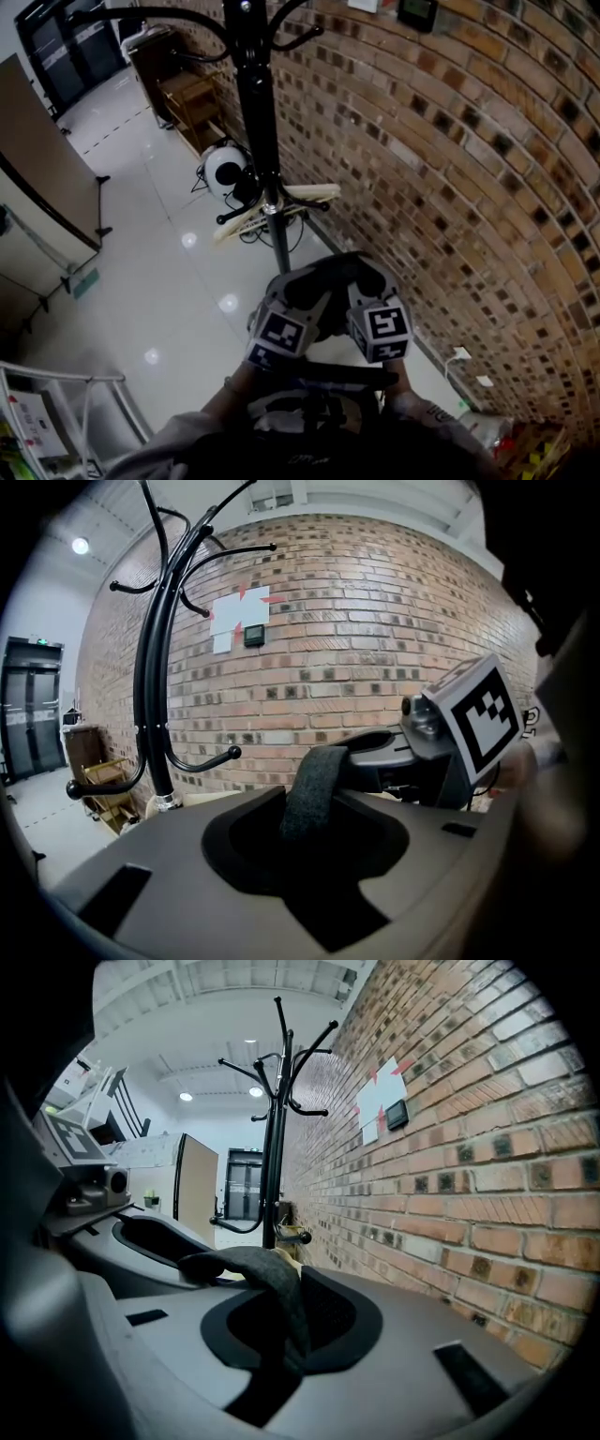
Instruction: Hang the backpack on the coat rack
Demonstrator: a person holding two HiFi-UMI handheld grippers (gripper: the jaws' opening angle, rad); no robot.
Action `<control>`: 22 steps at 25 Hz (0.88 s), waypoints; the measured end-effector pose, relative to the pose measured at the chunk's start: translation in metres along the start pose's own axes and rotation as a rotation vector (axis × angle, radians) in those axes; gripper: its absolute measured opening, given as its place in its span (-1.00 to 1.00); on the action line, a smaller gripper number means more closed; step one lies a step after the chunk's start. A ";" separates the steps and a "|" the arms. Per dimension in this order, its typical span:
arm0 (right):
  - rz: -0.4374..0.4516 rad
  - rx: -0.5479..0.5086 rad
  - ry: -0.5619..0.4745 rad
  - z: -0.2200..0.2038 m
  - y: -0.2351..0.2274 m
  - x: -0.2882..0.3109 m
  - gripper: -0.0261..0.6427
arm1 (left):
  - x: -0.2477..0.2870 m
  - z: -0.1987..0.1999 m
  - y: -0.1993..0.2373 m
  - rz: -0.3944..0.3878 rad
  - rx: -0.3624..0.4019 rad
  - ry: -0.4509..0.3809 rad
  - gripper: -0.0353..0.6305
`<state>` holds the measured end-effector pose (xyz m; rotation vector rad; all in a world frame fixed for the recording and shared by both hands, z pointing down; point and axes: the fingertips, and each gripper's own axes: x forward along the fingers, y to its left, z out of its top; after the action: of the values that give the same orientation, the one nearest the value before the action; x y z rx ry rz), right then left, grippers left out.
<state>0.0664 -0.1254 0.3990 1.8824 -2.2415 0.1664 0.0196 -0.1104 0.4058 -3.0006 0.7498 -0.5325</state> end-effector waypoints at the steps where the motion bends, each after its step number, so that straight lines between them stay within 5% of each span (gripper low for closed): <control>1: -0.001 -0.003 -0.001 0.002 -0.002 0.006 -0.80 | 0.004 0.001 0.005 -0.001 -0.003 -0.001 -0.47; 22: 0.217 -0.072 0.037 0.021 -0.036 0.090 -0.80 | 0.063 0.012 0.067 0.140 -0.123 0.046 -0.47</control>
<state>0.0852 -0.2230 0.3979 1.5857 -2.3885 0.1503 0.0454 -0.1998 0.4089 -3.0241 1.0231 -0.5711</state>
